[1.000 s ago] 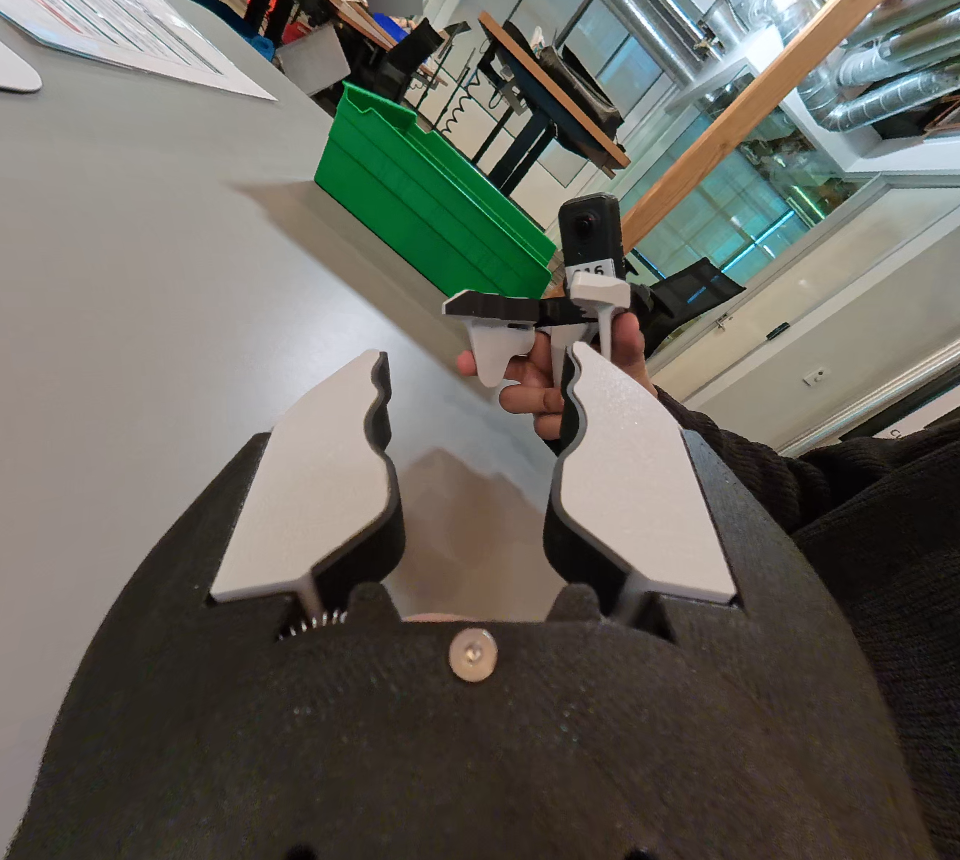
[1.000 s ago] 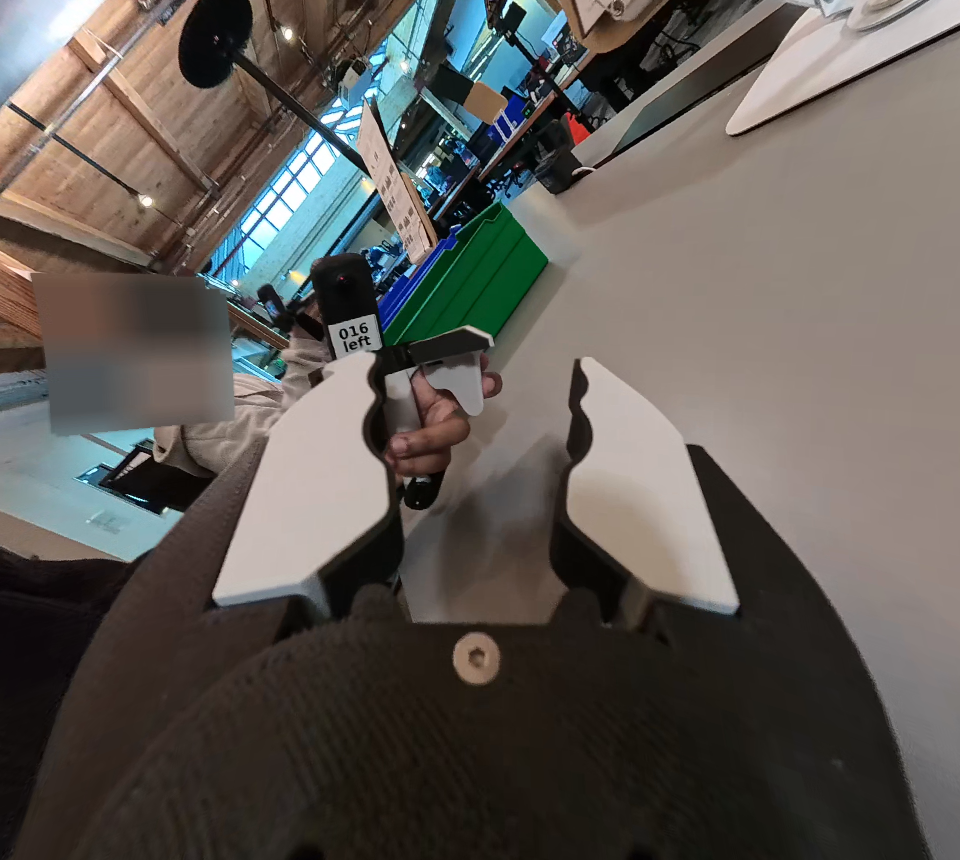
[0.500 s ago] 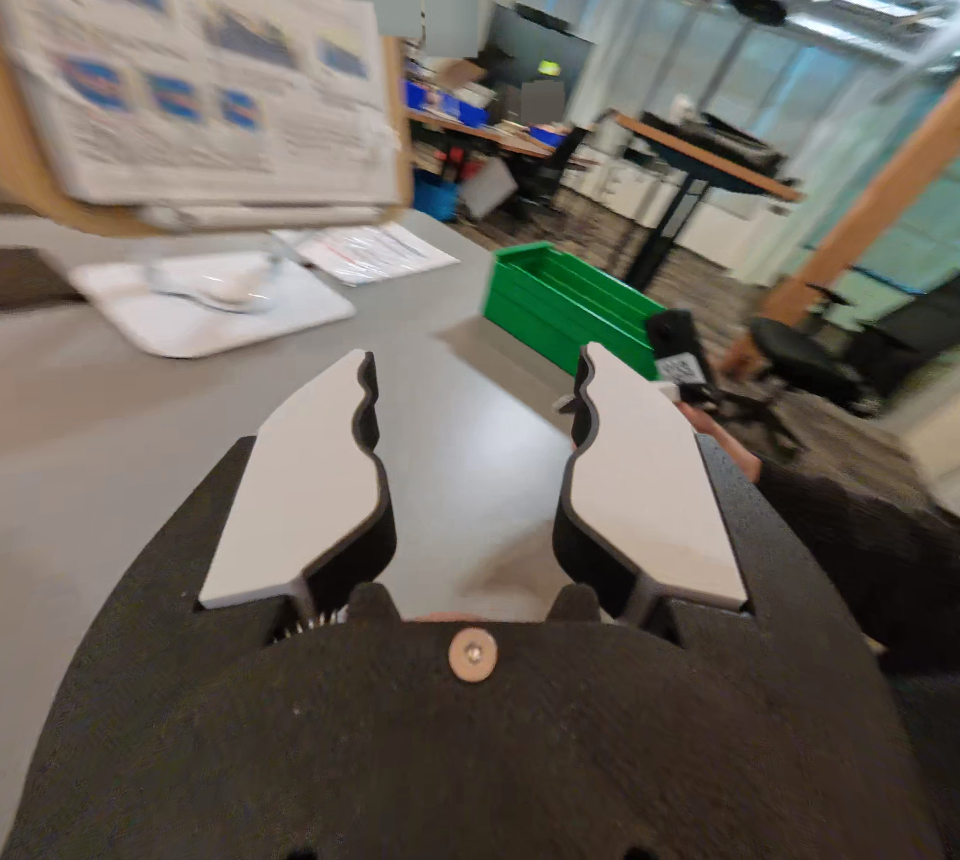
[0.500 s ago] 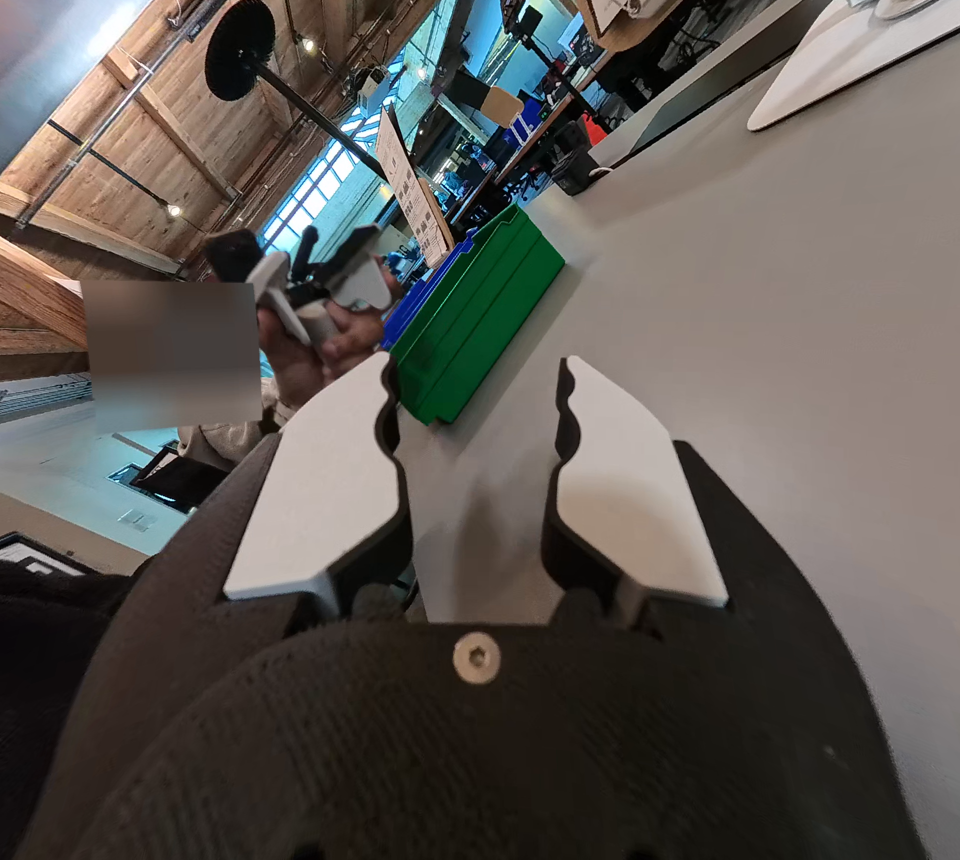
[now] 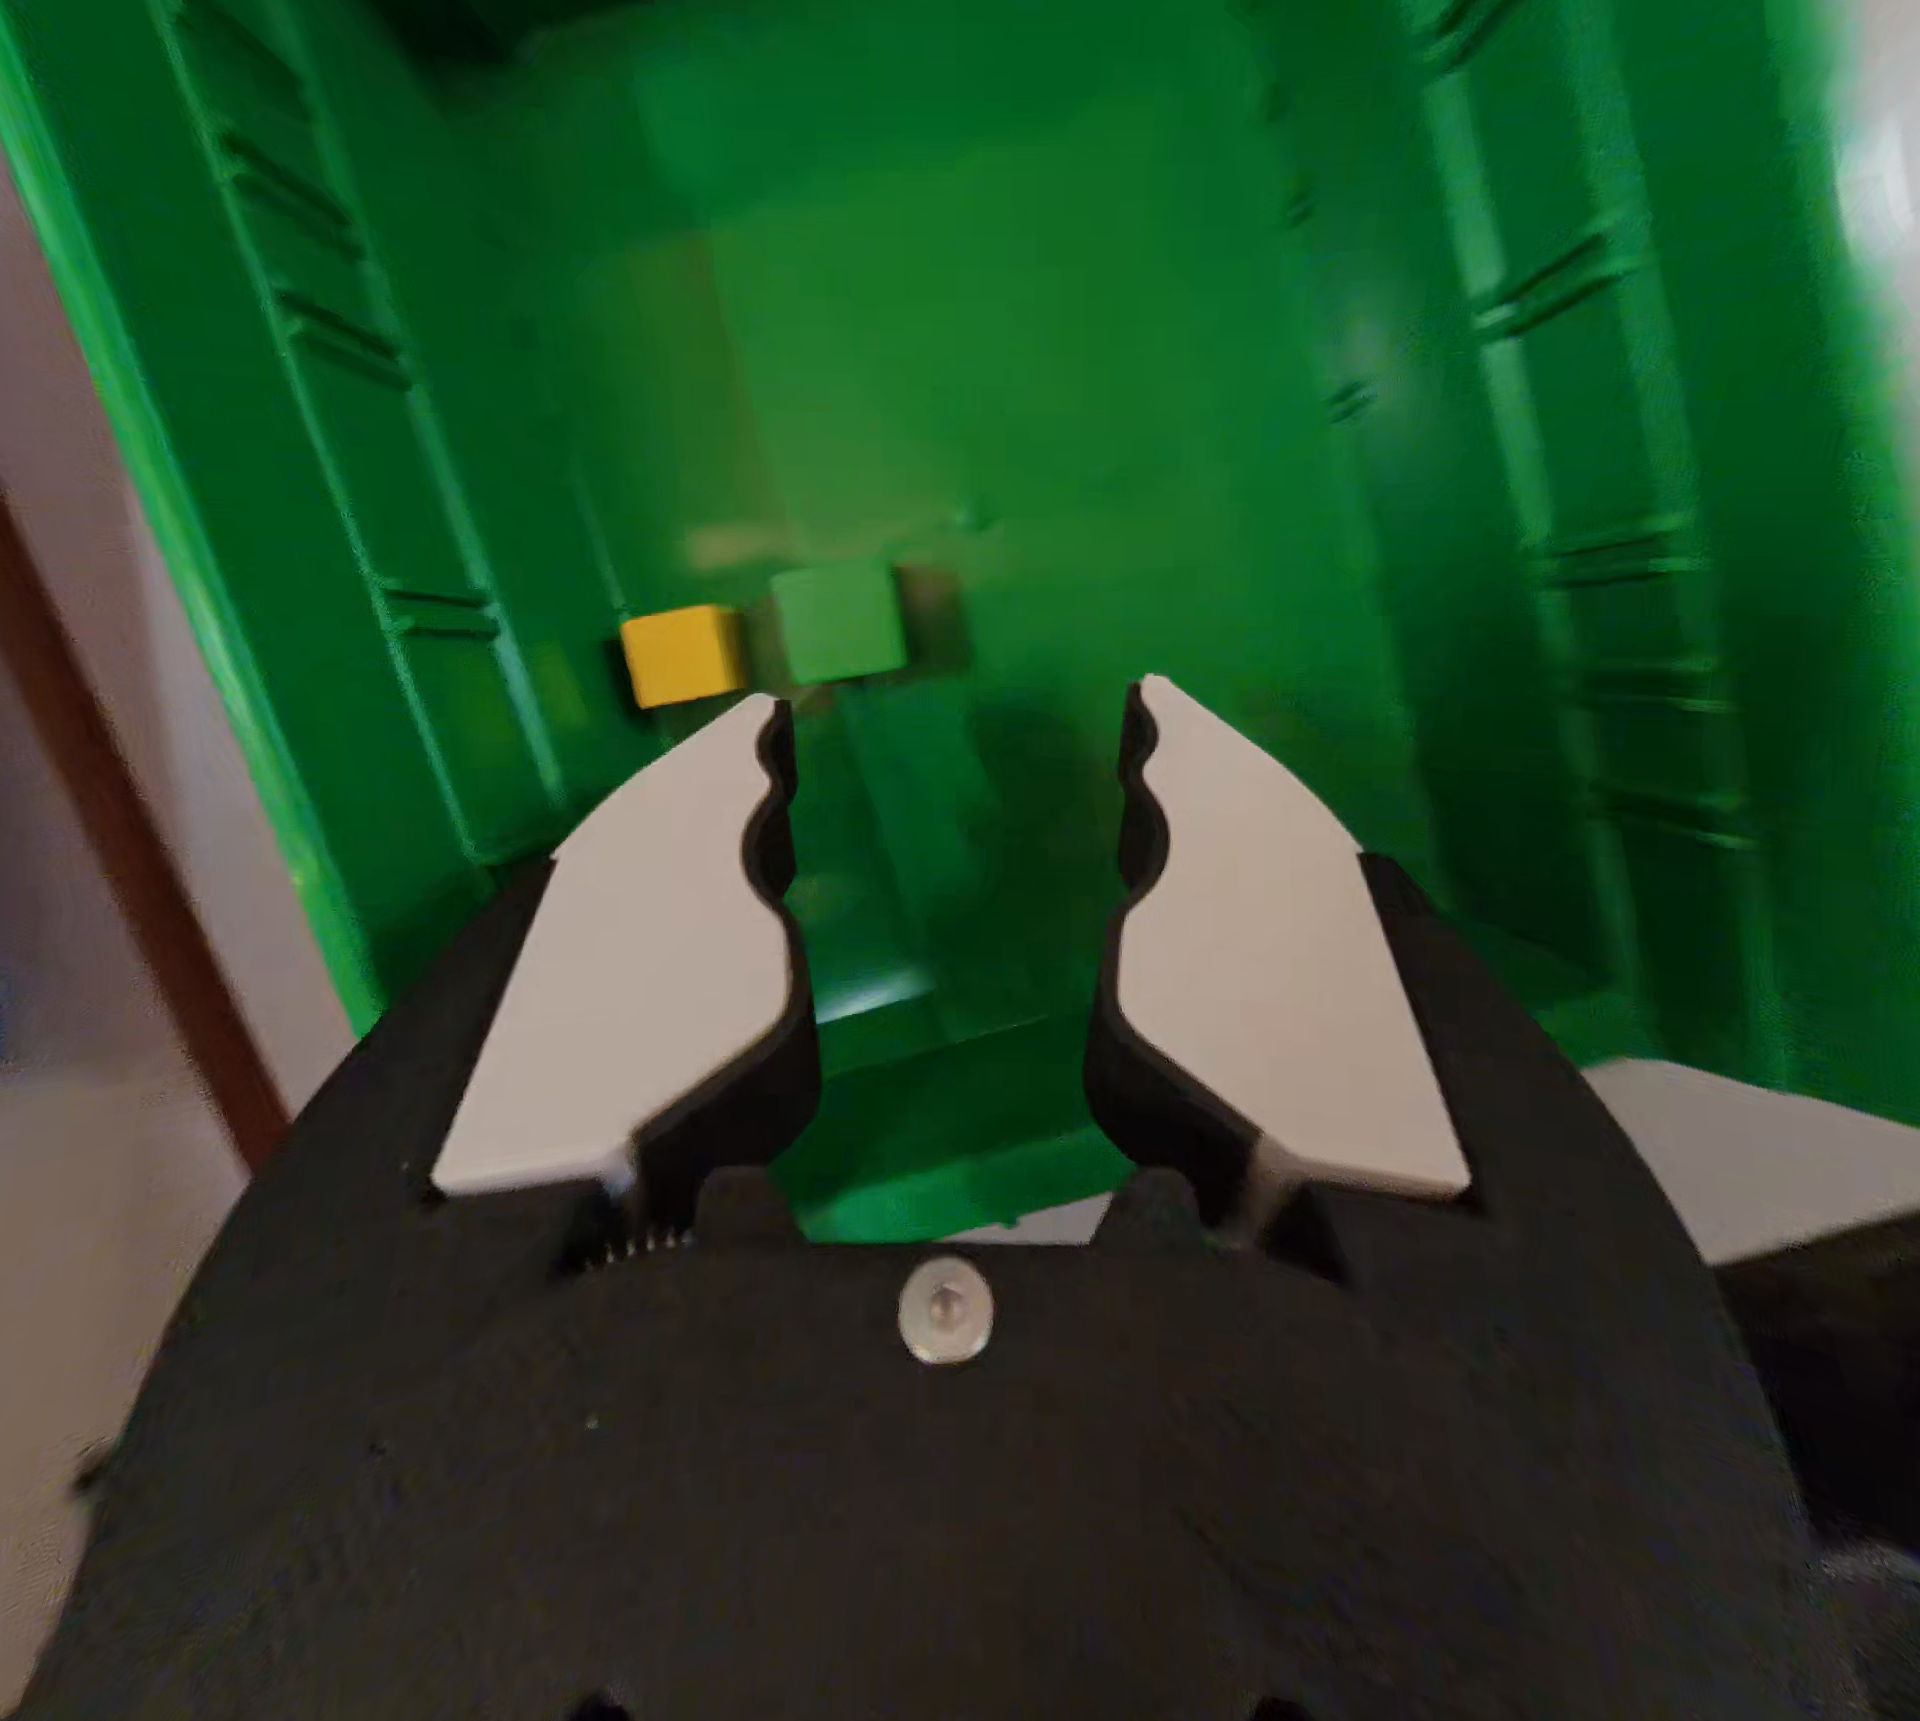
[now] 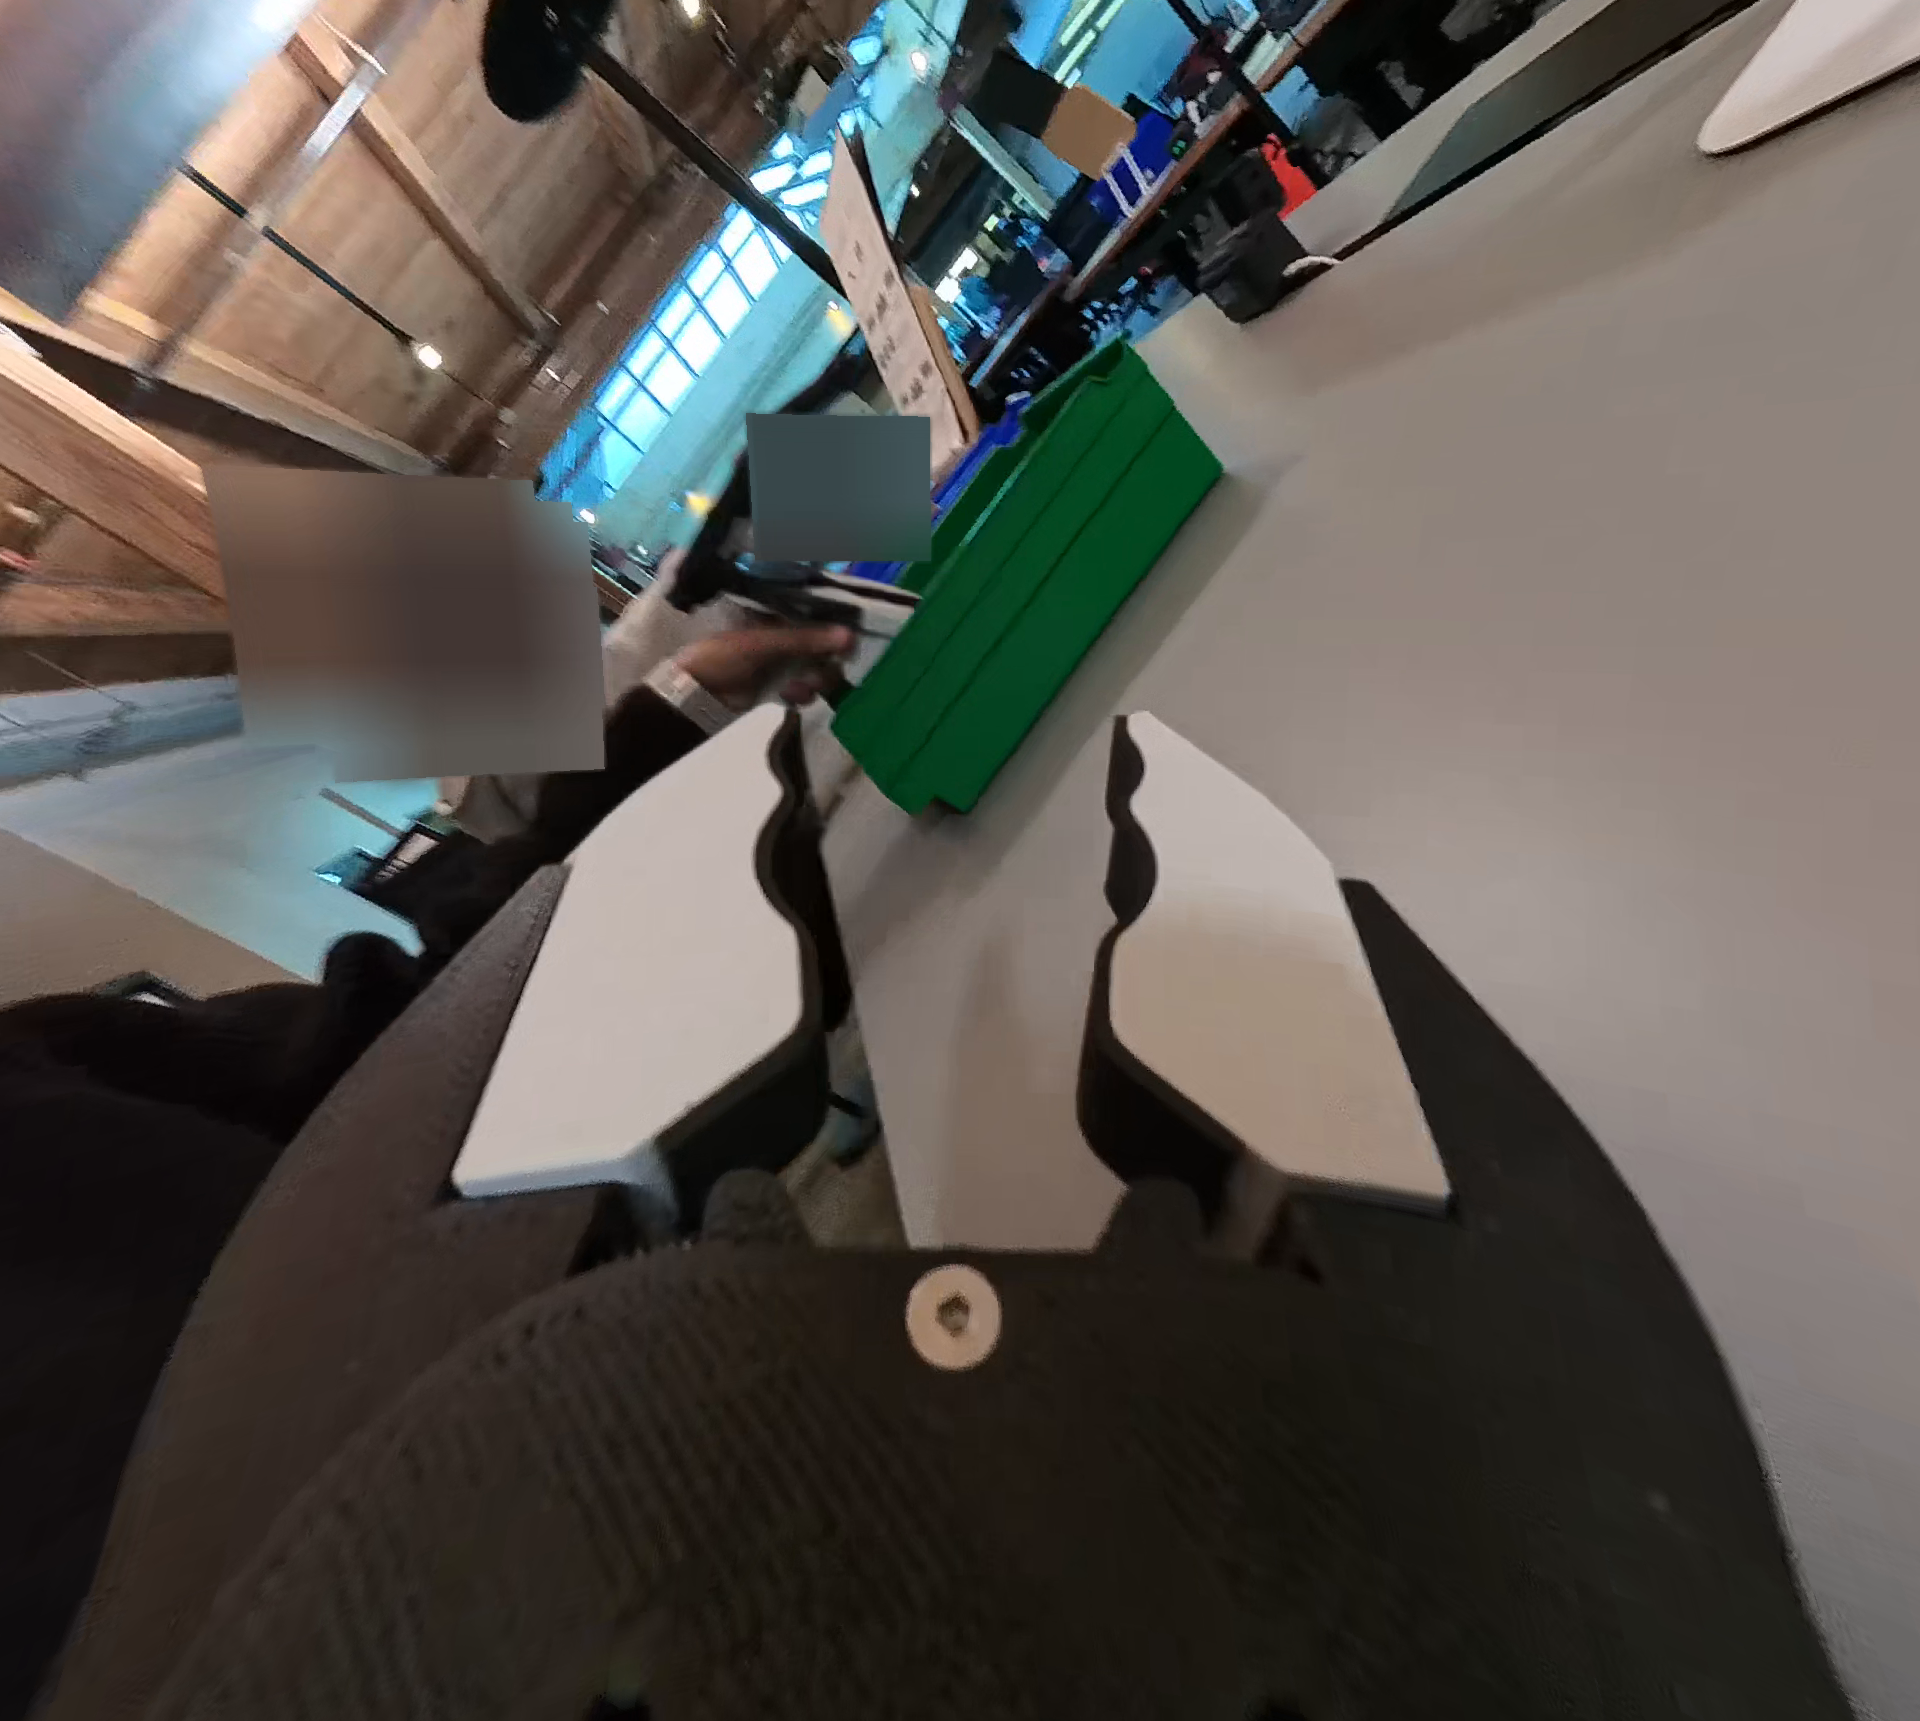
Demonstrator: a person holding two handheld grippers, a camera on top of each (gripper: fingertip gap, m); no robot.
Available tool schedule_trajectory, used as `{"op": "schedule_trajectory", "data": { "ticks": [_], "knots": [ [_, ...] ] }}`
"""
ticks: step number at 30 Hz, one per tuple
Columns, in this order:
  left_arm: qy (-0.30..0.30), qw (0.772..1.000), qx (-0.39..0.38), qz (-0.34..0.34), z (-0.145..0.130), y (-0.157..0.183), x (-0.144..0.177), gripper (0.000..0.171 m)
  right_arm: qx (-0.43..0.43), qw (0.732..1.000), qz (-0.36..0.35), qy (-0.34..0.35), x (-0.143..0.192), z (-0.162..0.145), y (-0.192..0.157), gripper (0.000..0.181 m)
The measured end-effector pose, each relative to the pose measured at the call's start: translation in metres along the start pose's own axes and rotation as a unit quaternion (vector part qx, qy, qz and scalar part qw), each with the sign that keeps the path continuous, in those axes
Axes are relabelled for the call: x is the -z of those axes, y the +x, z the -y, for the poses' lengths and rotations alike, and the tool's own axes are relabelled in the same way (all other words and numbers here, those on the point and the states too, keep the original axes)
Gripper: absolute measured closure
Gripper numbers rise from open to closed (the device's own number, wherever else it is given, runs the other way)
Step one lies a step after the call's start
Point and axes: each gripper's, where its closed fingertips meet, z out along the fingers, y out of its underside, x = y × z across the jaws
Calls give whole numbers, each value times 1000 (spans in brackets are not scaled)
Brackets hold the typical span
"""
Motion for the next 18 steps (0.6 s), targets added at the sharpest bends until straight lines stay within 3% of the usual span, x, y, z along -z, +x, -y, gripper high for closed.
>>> {"op": "schedule_trajectory", "data": {
  "ticks": [7,12,14,16,18],
  "knots": [
    [-56,995,-39,79,3,-17,-24,111,-21,1000,7,19,-4,12,6,127],
    [-73,993,-13,93,3,-25,-37,115,-17,1000,14,7,-10,9,4,127],
    [-72,993,0,89,2,-27,-40,123,-17,1000,14,2,-11,7,4,127],
    [-65,993,10,94,2,-29,-41,143,-16,1000,13,1,-11,6,3,127],
    [-63,994,17,91,1,-30,-40,143,-16,1000,14,3,-10,8,3,128]
  ]
}}
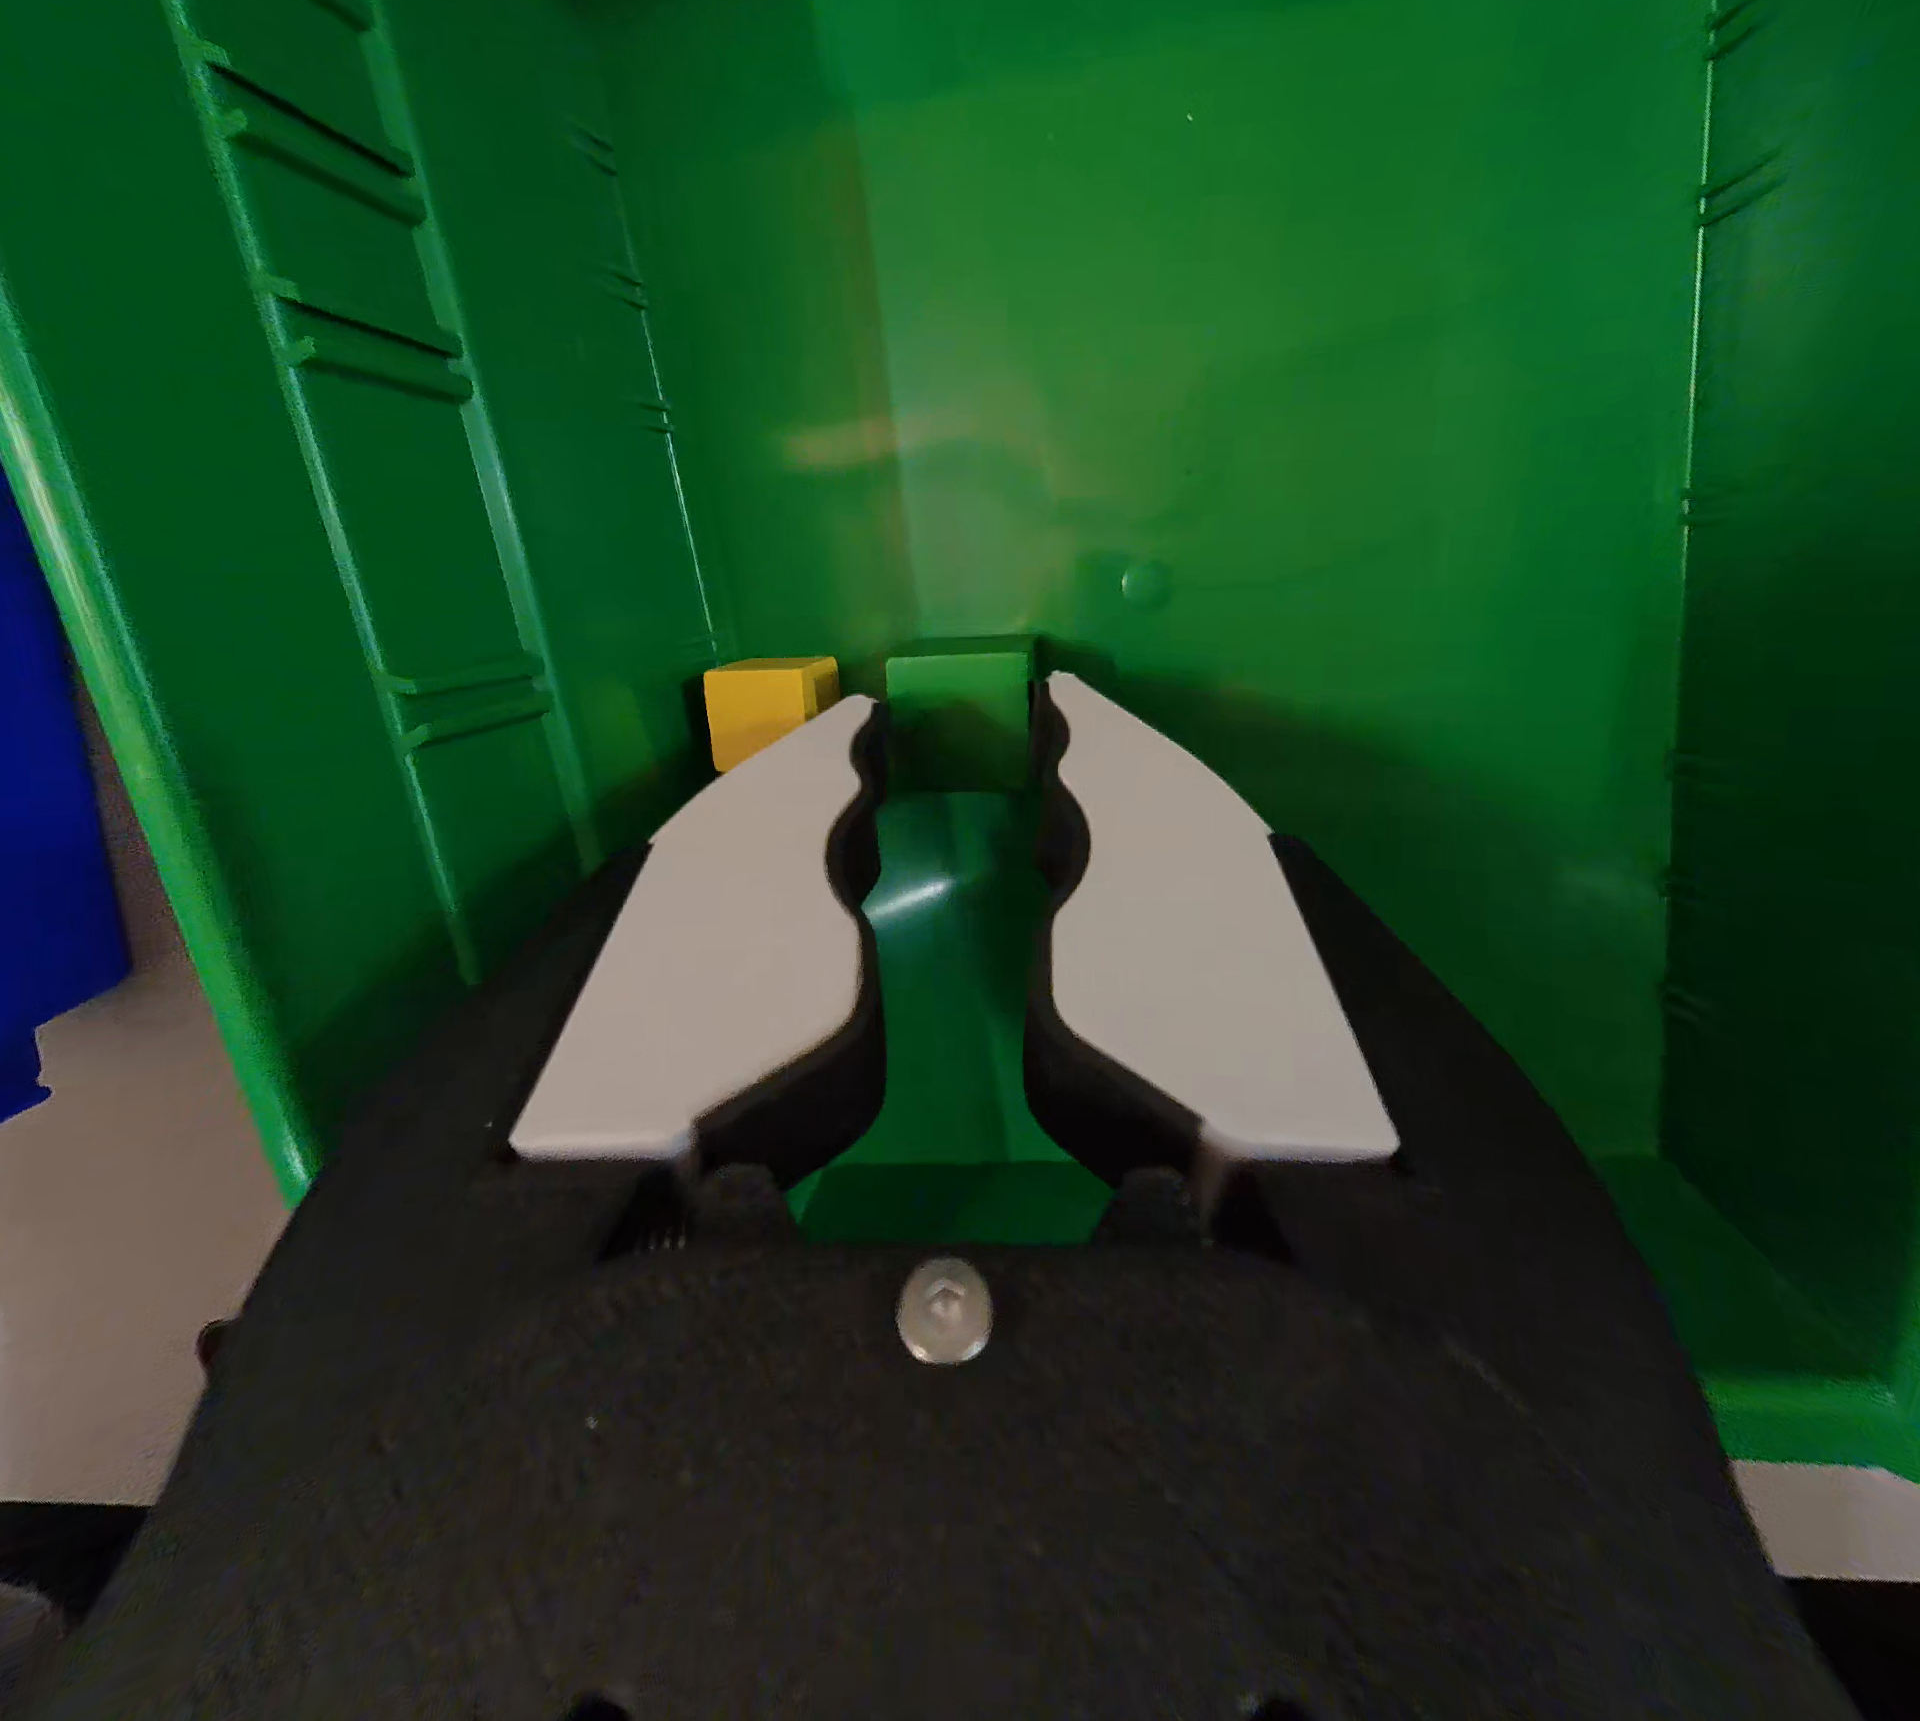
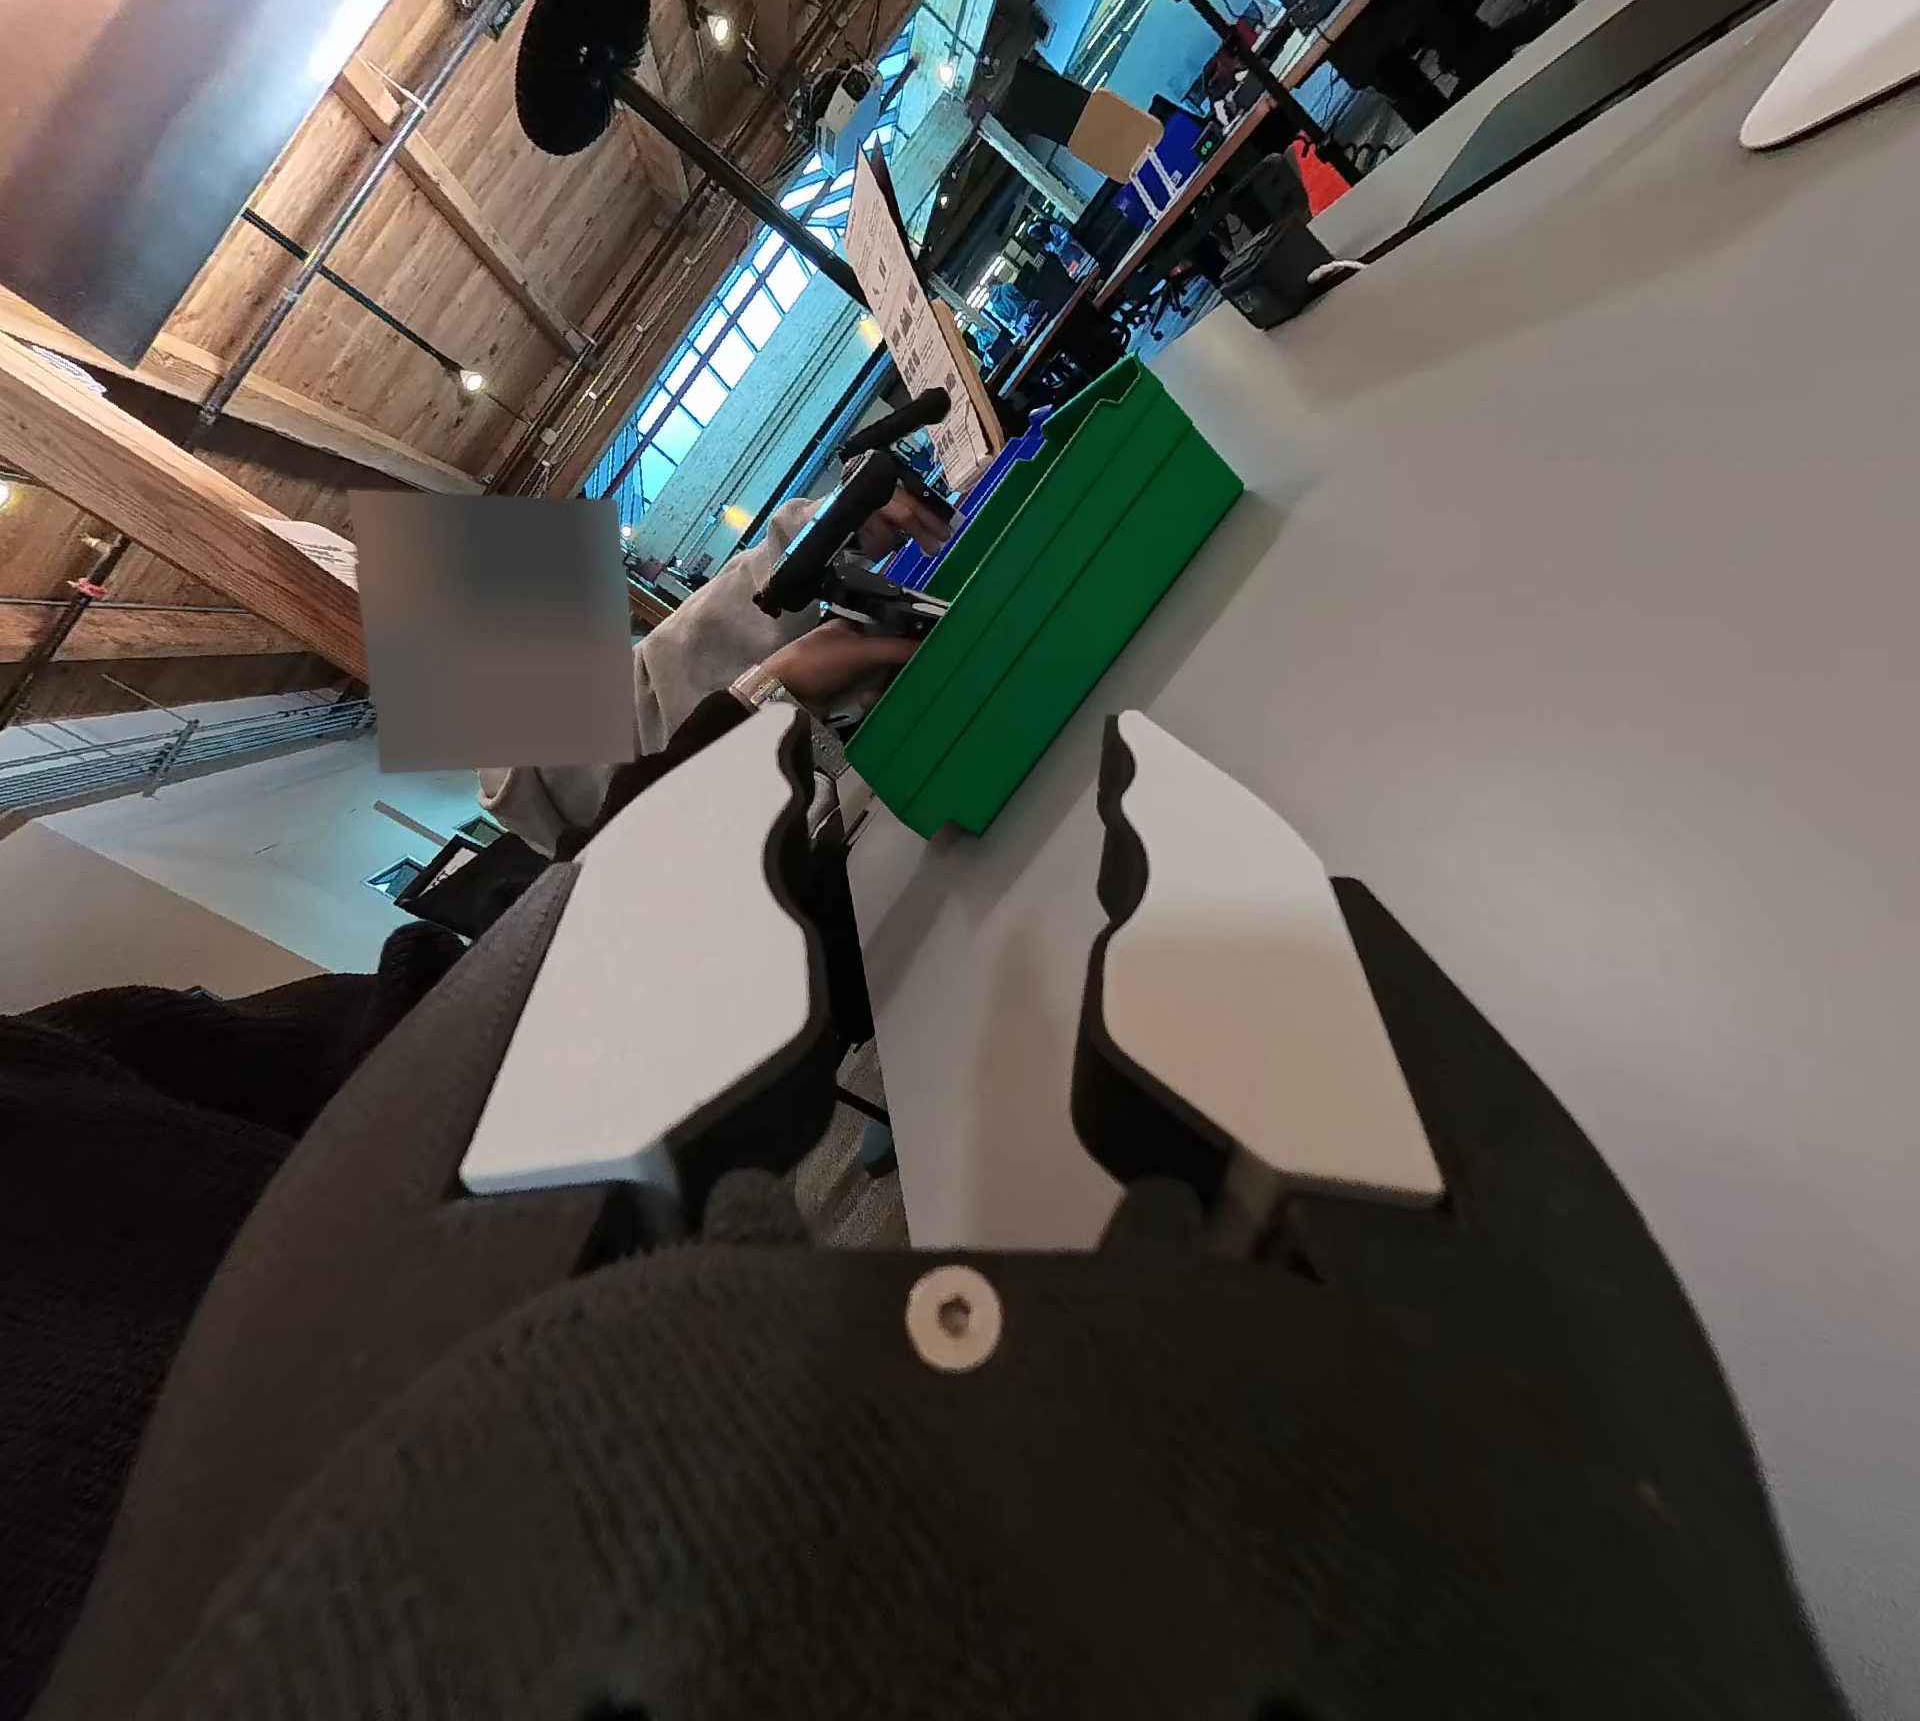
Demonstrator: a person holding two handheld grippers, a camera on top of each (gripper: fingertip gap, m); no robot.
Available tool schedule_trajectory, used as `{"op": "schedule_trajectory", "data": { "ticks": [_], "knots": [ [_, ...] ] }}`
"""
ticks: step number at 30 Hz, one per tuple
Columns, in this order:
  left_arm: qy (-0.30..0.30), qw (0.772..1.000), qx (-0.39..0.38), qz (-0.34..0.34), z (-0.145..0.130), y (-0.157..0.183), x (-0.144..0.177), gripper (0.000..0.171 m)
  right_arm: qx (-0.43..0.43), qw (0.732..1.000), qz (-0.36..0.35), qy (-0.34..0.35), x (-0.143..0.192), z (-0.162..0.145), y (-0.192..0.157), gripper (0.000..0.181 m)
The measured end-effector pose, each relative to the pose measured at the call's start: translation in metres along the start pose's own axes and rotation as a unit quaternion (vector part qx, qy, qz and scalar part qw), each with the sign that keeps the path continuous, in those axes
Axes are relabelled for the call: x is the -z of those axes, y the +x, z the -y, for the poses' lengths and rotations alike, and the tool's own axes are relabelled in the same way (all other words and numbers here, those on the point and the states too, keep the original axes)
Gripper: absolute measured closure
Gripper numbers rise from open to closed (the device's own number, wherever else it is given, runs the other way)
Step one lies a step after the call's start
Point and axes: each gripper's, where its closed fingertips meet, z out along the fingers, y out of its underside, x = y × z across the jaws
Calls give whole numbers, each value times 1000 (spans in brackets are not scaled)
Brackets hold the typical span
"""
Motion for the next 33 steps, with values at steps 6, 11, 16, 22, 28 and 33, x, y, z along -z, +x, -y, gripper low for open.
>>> {"op": "schedule_trajectory", "data": {
  "ticks": [6,11,16,22,28,33],
  "knots": [
    [45,999,10,18,9,-6,21,144,-5,1000,2,8,2,3,-2,128],
    [215,974,36,-63,56,34,99,144,6,1000,0,-1,-2,-1,-4,129],
    [347,877,37,-329,90,170,193,145,62,997,-38,-20,2,1,0,120],
    [366,720,44,-588,78,347,211,144,36,999,-12,31,22,27,-11,116],
    [316,705,63,-632,69,419,158,144,-4,998,4,60,45,43,0,117],
    [281,702,46,-653,57,421,148,144,0,1000,-15,19,42,20,9,118]
  ]
}}
